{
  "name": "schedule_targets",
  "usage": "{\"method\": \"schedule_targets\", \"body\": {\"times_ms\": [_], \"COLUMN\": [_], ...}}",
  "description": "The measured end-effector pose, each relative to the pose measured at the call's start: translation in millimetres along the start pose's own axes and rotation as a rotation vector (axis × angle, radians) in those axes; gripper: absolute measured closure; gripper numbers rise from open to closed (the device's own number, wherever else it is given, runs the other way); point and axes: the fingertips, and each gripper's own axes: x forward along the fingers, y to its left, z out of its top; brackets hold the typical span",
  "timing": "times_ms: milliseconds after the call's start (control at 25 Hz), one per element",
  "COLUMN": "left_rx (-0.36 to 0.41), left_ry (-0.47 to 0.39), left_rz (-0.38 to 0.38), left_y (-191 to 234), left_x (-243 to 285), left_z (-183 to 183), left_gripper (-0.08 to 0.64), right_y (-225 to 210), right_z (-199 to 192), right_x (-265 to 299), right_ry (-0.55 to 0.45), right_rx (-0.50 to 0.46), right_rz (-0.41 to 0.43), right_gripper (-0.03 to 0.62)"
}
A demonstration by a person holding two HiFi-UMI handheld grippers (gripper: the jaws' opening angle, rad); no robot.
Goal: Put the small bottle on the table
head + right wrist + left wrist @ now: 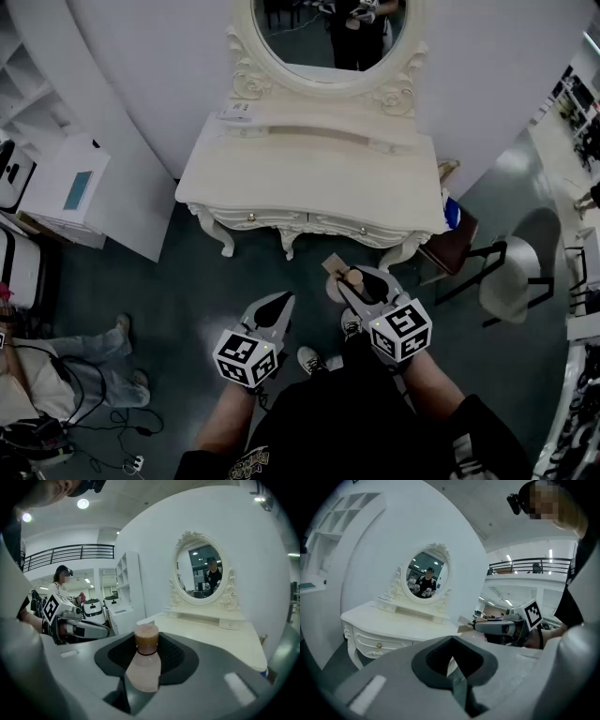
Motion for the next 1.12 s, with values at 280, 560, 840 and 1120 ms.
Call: {"method": "schedule_targets", "body": {"times_ms": [280,560,840,1120], "left_rx": [0.002,0.006,0.003,-0.001], "left_ry": [0.002,-0.002,-0.001,0.008], "left_rz": [0.004,-0.001,-0.004,0.001], "left_y": [-1.1,-7.3,-8.0,-9.6], "left_x": [-2.7,-1.8,-1.1,7.3], "left_z": [-2.7,-2.7,-4.5,-8.3], "left_gripper": [0.560,0.560,0.560,0.560], "right_y": [-1.7,0.2,-2.3,-10.1], "right_z": [-2.0,2.9,3.2,0.4], "right_x": [-1.7,-8.7,-9.4,-7.3], "right_ry": [-0.004,-0.040,-0.039,-0.035], "right_rx": [0.007,0.013,0.013,0.018], "right_rz": [-0.007,0.002,0.000,0.009], "right_gripper": [0.425,0.425,0.425,0.425]}}
